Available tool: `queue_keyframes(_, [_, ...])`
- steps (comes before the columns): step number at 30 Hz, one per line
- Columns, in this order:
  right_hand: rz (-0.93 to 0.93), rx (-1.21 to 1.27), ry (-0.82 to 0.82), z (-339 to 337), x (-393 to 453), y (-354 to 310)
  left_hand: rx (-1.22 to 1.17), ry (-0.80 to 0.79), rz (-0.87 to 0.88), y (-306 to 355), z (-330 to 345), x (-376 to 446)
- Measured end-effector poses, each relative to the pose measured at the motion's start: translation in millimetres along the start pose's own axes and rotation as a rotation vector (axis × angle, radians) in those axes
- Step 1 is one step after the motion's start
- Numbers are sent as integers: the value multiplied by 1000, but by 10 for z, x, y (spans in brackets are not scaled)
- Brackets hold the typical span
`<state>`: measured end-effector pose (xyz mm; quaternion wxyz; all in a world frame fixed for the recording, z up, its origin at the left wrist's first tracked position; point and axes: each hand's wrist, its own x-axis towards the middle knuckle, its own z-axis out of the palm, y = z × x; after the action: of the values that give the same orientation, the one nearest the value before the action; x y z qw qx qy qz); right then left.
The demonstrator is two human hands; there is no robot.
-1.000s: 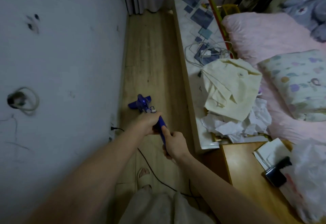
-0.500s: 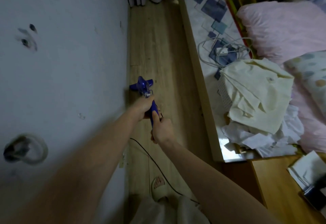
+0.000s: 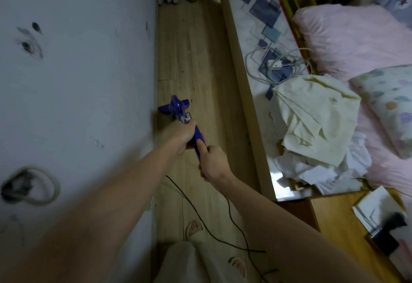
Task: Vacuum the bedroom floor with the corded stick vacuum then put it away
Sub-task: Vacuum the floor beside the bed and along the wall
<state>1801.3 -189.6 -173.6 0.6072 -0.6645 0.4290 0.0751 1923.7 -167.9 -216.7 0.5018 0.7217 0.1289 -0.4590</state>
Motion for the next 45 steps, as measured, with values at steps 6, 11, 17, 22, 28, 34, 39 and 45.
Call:
queue_keyframes(6, [15, 68, 27, -346, -494, 93, -61, -42, 12, -205, 307, -368])
queue_keyframes(11, [16, 94, 72, -644, -974, 229, -146, -95, -3, -411, 565, -793])
queue_keyframes(17, [25, 71, 121, -953, -1522, 436, -130, -150, 2, -732, 861, -1221])
queue_keyframes(22, [60, 148, 123, -989, -1869, 663, -53, -201, 1, -1011, 990, -1501])
queue_keyframes(28, [71, 230, 79, -848, -1839, 742, -29, -176, -18, -1042, 867, -1503])
queue_keyframes(34, [95, 218, 66, -846, -1398, 774, 17, -180, -37, -851, 903, -1182])
queue_keyframes(39, [98, 231, 69, -793, -861, 608, 36, -184, -23, -515, 855, -740])
queue_keyframes(45, [135, 198, 103, -579, -112, 310, 99, -161, 17, -46, 725, -154])
